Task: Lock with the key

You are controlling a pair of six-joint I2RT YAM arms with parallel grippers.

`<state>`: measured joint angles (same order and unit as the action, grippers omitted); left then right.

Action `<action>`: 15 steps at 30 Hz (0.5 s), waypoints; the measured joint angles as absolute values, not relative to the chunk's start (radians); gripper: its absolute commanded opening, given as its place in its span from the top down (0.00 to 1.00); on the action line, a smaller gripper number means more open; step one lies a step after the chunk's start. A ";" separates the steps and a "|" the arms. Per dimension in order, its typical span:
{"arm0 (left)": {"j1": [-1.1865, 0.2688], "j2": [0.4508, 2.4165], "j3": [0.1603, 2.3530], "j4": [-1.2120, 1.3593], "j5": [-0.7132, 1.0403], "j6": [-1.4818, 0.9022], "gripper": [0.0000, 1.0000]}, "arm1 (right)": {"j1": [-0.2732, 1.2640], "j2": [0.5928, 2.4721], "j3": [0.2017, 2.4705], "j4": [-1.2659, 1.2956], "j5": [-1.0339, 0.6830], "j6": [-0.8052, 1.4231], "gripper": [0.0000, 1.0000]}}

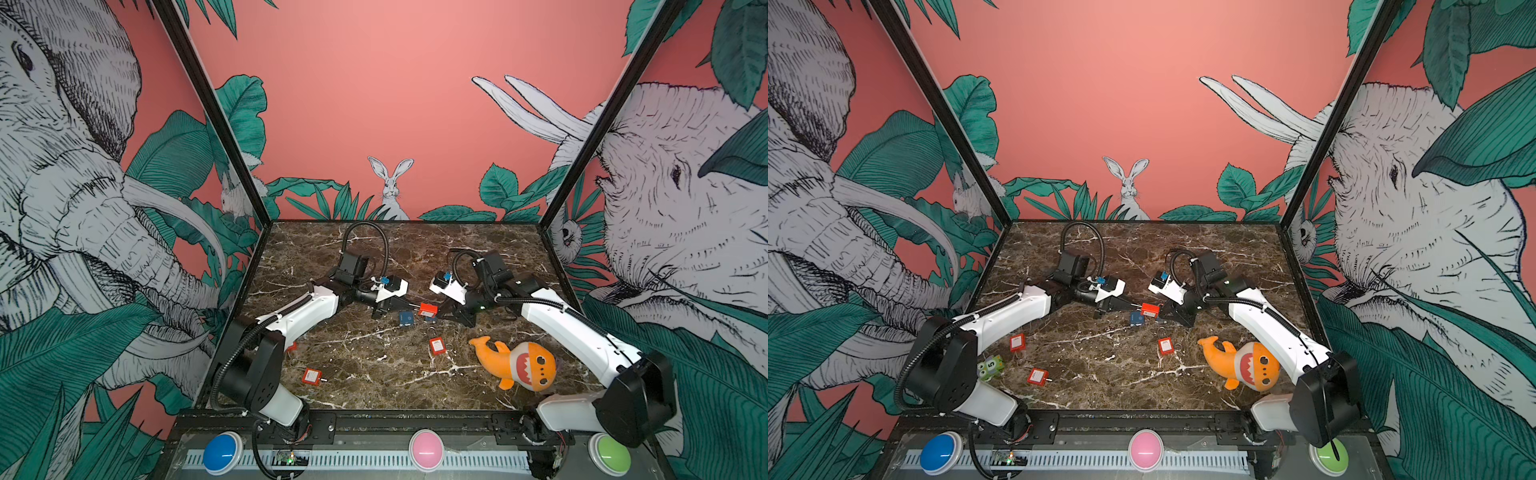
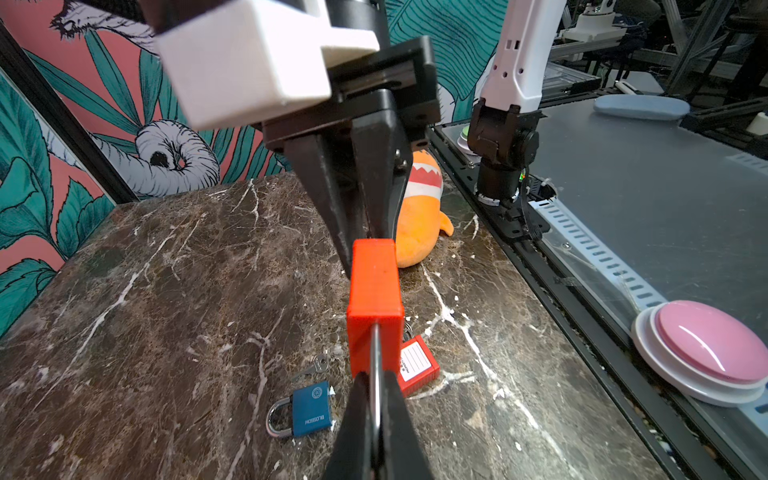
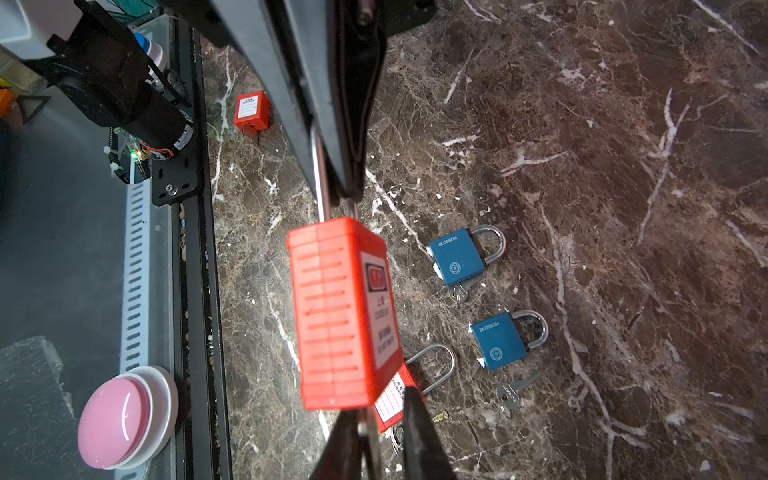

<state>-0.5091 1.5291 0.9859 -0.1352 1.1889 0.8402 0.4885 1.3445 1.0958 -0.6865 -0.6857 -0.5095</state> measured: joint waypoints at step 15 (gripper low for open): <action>-0.510 1.564 1.019 -0.212 1.220 0.874 1.00 | 0.501 1.248 0.996 -0.616 -0.646 -0.632 1.00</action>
